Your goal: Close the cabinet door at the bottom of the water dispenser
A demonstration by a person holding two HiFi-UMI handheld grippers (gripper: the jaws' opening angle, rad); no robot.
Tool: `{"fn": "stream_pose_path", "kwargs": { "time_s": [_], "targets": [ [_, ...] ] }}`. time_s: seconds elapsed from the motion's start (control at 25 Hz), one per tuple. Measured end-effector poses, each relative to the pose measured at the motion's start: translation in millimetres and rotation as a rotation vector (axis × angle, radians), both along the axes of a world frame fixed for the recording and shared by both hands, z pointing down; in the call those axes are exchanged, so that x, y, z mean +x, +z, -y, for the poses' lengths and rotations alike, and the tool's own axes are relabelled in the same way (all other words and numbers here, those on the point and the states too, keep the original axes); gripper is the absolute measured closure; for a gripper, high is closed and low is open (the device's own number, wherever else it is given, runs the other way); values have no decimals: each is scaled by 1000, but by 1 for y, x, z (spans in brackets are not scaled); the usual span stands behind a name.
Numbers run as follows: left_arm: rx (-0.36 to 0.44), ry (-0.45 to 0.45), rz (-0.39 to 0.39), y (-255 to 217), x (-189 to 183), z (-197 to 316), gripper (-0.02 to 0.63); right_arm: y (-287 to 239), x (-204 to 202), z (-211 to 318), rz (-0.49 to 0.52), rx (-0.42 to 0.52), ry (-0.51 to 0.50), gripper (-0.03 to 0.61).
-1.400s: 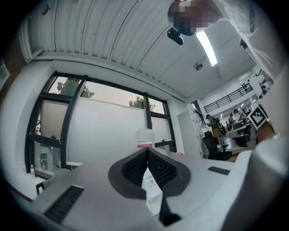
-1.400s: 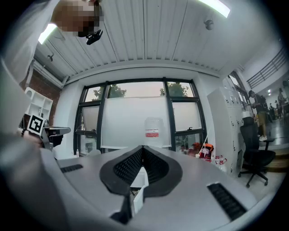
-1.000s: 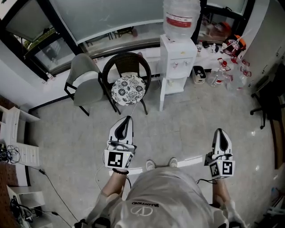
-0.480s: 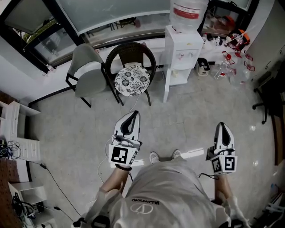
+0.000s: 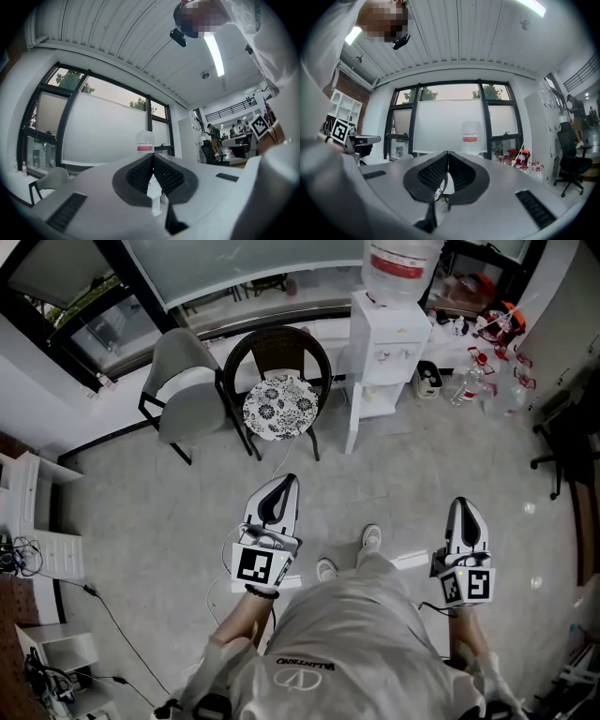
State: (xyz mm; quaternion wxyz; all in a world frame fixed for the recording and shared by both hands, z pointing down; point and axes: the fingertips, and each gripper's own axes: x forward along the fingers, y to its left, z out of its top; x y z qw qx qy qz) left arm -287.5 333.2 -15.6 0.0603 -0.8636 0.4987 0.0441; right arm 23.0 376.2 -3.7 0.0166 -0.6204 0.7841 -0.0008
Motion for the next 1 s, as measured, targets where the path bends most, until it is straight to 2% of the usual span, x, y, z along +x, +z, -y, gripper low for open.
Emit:
{"fn": "stream_pose_path", "kwargs": {
  "time_s": [0.52, 1.0],
  "targets": [
    [-3, -11, 21, 4, 11, 21, 609, 9, 4, 29, 29, 3, -20, 561],
    [-18, -7, 14, 7, 54, 77, 609, 11, 32, 91, 33, -14, -56, 561]
  ]
}}
